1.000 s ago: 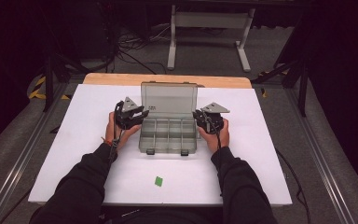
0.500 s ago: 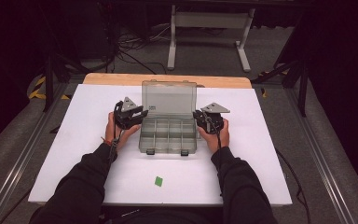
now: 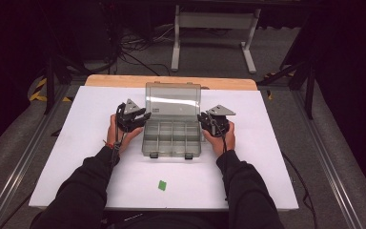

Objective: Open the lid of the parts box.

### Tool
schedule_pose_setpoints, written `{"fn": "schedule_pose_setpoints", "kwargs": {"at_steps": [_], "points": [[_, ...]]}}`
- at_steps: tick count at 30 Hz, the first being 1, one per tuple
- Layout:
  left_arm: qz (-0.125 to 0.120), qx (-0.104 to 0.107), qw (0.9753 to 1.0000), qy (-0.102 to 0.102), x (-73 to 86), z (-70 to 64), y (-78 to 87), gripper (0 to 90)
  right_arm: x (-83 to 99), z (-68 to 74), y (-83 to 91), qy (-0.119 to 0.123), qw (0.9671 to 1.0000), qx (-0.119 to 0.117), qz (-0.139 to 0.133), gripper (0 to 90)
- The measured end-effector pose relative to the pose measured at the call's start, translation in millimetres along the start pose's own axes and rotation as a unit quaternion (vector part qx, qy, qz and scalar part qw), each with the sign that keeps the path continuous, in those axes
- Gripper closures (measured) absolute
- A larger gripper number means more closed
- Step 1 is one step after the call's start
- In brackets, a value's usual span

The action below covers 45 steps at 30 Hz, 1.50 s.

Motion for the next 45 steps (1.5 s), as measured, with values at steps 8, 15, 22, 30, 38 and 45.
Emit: {"fn": "schedule_pose_setpoints", "kwargs": {"at_steps": [8,15,22,30,38,45], "points": [[0.0,0.002,1.0,-0.008,-1.8,-2.7,0.8,66.2,-1.0,1.2,0.9,0.005,1.0,-0.002,-0.001,76.8],[-0.004,0.006,0.9996,-0.028,-7.0,-7.0,5.6,65.1,-4.1,3.5,5.3,0.017,0.9998,-0.006,-0.003,75.8],[-0.008,0.009,0.9984,-0.056,-13.3,-14.2,13.3,63.8,-10.2,8.7,13.4,0.033,0.9992,-0.015,-0.013,74.6],[-0.014,0.027,0.9955,-0.089,-19.4,-27.4,26.0,59.7,-16.3,16.6,27.0,0.067,0.9971,-0.025,-0.025,71.3],[-0.021,0.038,0.9918,-0.12,-20.7,-36.4,38.3,51.2,-16.9,24.0,39.8,0.088,0.995,-0.038,-0.027,65.9],[-0.031,0.051,0.988,-0.142,-20.2,-46.2,55.9,40.1,-16.7,31.8,54.1,0.095,0.9936,-0.052,-0.032,57.2]]}}
Point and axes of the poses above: each handheld gripper's, and its own axes: y roughly backward along the jaws, x roughly out of its underside, z roughly to its left, the point moved 7 cm from there along -y, roughly forward along the jaws, and after that the axes turned 2 degrees about -y, right-handed, at the moved point
